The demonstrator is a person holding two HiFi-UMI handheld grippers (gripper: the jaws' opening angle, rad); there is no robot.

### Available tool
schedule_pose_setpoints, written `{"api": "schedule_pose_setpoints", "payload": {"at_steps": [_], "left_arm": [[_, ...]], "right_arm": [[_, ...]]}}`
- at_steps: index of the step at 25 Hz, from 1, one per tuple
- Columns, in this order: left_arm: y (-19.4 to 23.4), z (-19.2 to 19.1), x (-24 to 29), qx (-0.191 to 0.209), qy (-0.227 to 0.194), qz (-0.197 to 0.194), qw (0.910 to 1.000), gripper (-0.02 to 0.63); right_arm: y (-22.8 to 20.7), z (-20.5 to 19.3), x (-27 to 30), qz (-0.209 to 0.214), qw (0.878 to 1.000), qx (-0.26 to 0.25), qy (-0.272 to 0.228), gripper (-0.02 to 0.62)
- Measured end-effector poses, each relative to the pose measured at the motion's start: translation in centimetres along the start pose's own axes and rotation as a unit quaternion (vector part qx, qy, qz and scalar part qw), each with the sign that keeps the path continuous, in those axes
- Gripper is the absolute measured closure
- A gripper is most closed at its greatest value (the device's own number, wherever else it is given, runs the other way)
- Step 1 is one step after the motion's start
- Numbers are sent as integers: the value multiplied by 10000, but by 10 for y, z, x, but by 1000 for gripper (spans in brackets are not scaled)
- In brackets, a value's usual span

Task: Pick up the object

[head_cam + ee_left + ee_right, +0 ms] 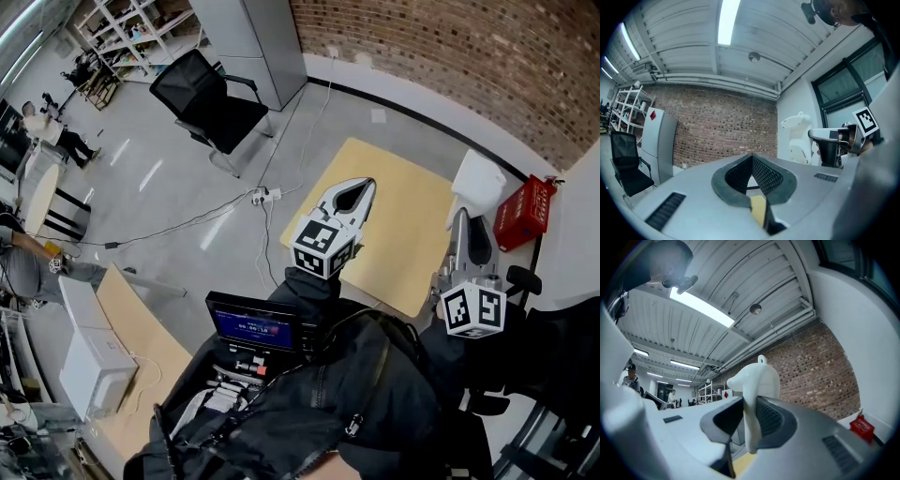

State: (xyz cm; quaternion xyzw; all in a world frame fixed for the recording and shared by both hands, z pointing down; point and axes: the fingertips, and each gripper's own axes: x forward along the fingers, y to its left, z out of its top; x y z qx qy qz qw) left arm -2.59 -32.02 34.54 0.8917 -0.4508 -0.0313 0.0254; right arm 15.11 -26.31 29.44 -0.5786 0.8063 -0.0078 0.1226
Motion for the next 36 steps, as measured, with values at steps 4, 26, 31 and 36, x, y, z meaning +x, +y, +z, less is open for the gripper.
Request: {"api": "schedule_pose_setpoints", "payload": {"at_steps": [4, 26, 31, 36], "left_arm": [[-4, -1, -2, -61, 43, -1, 10000, 607], [-10, 0, -9, -36, 44, 26, 10000, 607], [-14, -1, -9, -39, 40, 38, 10000, 607], [-15, -2, -15, -102, 64, 43, 9999, 607]], "right_arm": [[-1, -4, -2, -31, 10000, -3, 95, 502], [4, -5, -8, 89, 9998, -26, 150, 503], [3, -6, -11, 126, 9998, -8, 165, 503], [8, -9, -13, 150, 9997, 10, 181, 503]]}}
